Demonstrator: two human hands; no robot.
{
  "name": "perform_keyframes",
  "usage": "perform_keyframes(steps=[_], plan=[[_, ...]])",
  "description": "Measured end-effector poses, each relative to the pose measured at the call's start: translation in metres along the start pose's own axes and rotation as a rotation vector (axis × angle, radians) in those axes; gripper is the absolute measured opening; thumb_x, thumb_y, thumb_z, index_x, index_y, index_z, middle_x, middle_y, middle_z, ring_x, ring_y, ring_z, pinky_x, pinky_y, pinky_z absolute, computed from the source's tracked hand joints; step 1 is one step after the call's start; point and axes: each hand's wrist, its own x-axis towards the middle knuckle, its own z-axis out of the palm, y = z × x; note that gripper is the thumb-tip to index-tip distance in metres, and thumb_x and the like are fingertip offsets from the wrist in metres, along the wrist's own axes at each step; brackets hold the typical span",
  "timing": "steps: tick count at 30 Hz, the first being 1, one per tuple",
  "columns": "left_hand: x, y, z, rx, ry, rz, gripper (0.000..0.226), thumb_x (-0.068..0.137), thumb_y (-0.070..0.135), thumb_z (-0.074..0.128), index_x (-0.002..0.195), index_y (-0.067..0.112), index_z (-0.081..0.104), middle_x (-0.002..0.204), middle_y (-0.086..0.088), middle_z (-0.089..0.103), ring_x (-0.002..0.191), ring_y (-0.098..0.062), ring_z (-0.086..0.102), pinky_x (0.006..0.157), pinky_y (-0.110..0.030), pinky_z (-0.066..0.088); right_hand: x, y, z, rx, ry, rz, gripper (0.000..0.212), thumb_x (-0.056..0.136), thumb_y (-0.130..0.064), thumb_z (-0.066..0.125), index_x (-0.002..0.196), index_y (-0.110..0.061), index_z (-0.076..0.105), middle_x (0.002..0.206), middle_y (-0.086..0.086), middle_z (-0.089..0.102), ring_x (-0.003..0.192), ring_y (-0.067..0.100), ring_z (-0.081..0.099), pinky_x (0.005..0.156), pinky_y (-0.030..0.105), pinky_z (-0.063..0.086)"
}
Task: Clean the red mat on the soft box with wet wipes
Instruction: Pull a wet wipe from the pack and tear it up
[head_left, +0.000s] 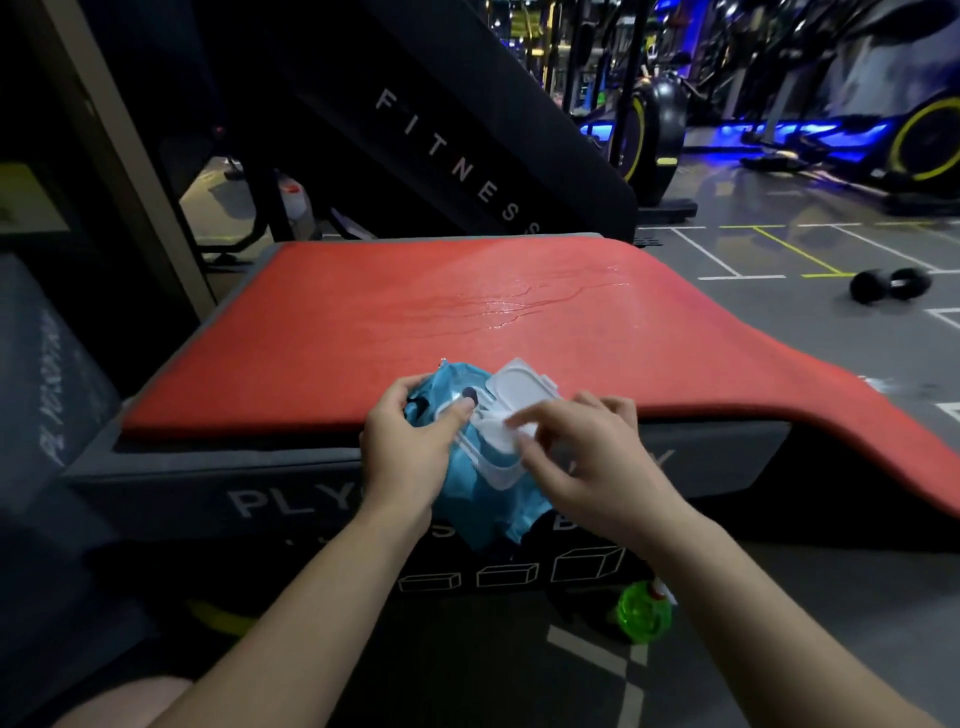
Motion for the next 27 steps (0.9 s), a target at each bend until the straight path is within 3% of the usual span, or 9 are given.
perform_keyframes(steps=[2, 5, 9, 12, 16, 19, 24, 27], plan=[[0.001, 0.004, 0.000, 0.003, -0.002, 0.029, 0.033, 0.078, 0.022, 0.089, 0.106, 0.024, 0.071, 0.095, 0.005, 0.078, 0.088, -0.015, 0.075, 0.084, -0.047, 0.062, -0.002, -0.005, 0.005, -0.005, -0.038, 0.015, 0.025, 0.092, -0.057, 0.053, 0.100, -0.034, 0.061, 0.062, -0.014, 0.061, 0.073, 0.001, 0.058, 0.093, 0.041, 0.036], [-0.001, 0.006, 0.004, 0.077, -0.029, 0.102, 0.031, 0.080, 0.027, 0.088, 0.106, 0.028, 0.070, 0.096, 0.009, 0.077, 0.089, -0.010, 0.073, 0.084, -0.044, 0.061, 0.003, -0.001, 0.010, 0.081, 0.104, 0.086, 0.037, 0.081, -0.066, 0.062, 0.097, -0.033, 0.062, 0.055, -0.013, 0.059, 0.058, 0.004, 0.058, 0.080, 0.039, 0.044], [0.001, 0.004, 0.008, 0.091, -0.020, 0.092, 0.031, 0.079, 0.027, 0.088, 0.105, 0.029, 0.070, 0.095, 0.010, 0.076, 0.088, -0.010, 0.073, 0.084, -0.044, 0.061, 0.011, 0.013, 0.010, 0.120, 0.109, 0.079, 0.030, 0.076, -0.051, 0.078, 0.095, -0.027, 0.073, 0.075, -0.014, 0.058, 0.065, 0.003, 0.057, 0.064, 0.034, 0.050], [0.004, 0.002, 0.008, 0.113, 0.027, 0.084, 0.033, 0.078, 0.031, 0.088, 0.106, 0.030, 0.070, 0.097, 0.010, 0.076, 0.091, -0.011, 0.073, 0.085, -0.045, 0.061, 0.014, 0.015, 0.011, 0.118, 0.132, -0.025, 0.038, 0.076, -0.037, 0.083, 0.110, -0.025, 0.071, 0.097, -0.008, 0.057, 0.081, 0.009, 0.057, 0.070, 0.035, 0.052], [0.010, 0.000, 0.007, 0.088, 0.080, 0.042, 0.034, 0.076, 0.028, 0.089, 0.106, 0.028, 0.071, 0.096, 0.009, 0.075, 0.089, -0.012, 0.073, 0.085, -0.044, 0.061, 0.014, 0.020, 0.014, 0.076, 0.022, -0.140, 0.041, 0.070, -0.056, 0.077, 0.101, -0.029, 0.075, 0.110, -0.008, 0.057, 0.098, 0.016, 0.054, 0.082, 0.036, 0.050], [0.011, 0.000, 0.007, 0.097, 0.060, 0.040, 0.035, 0.077, 0.027, 0.089, 0.106, 0.026, 0.070, 0.096, 0.009, 0.075, 0.089, -0.012, 0.072, 0.086, -0.042, 0.060, 0.013, 0.027, 0.016, 0.072, -0.037, -0.110, 0.037, 0.067, -0.054, 0.079, 0.099, -0.036, 0.077, 0.122, -0.010, 0.056, 0.100, 0.017, 0.048, 0.084, 0.039, 0.050], [0.013, 0.002, 0.004, 0.077, 0.022, 0.016, 0.033, 0.079, 0.018, 0.088, 0.107, 0.020, 0.070, 0.096, 0.006, 0.075, 0.087, -0.012, 0.073, 0.085, -0.040, 0.061, 0.017, 0.029, 0.005, 0.108, -0.117, -0.108, 0.031, 0.072, -0.034, 0.084, 0.102, -0.038, 0.077, 0.133, -0.010, 0.054, 0.101, 0.015, 0.045, 0.089, 0.021, 0.041], [0.013, 0.003, 0.002, 0.091, -0.030, 0.007, 0.033, 0.079, 0.015, 0.087, 0.107, 0.021, 0.070, 0.097, 0.006, 0.075, 0.088, -0.012, 0.073, 0.087, -0.041, 0.061, 0.015, 0.031, 0.009, 0.097, -0.130, -0.115, 0.018, 0.073, -0.035, 0.081, 0.091, -0.040, 0.078, 0.130, -0.014, 0.056, 0.099, 0.016, 0.045, 0.087, 0.023, 0.042]])
